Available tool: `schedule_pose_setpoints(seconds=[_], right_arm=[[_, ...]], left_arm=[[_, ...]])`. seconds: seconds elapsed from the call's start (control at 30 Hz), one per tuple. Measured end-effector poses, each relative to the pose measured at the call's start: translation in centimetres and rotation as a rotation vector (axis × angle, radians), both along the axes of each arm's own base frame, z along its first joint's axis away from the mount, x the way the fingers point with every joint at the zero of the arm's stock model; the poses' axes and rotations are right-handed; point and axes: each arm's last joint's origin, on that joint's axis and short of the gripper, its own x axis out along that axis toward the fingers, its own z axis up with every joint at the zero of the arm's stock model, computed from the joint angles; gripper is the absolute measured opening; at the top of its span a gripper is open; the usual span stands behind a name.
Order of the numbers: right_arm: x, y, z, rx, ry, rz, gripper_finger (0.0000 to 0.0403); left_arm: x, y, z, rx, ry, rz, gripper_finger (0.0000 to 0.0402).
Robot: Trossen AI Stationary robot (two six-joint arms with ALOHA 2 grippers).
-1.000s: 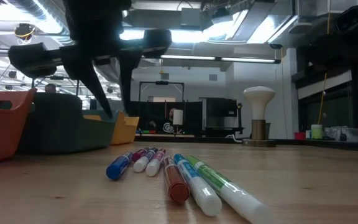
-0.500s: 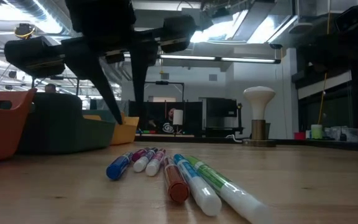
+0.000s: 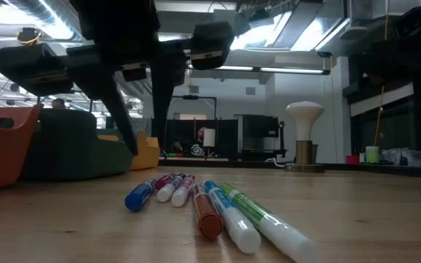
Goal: Pick & Place Markers
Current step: Put the left blue marker pen into the orange bin
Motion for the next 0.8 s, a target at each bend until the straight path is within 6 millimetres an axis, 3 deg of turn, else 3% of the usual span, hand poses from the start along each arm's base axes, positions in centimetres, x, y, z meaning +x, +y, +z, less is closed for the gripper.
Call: schedule_pose_setpoints(seconds=[0.23, 0.5, 0.8], right_arm=[[0.0, 0.0, 0.0, 0.0, 0.0, 0.0, 0.017], [0.0, 0.0, 0.0, 0.0, 0.0, 0.0, 0.017], [0.0, 0.0, 0.0, 0.0, 0.0, 0.0, 0.017]], left_arm=[[0.5, 0.3, -0.1, -0.028, -0.019, 0.007, 0.009], [1.2, 0.7, -2.1, -0.056, 0.036, 0.031, 0.009], [1.3, 1.2, -2.2, -0.093, 0.062, 0.114, 0.009]])
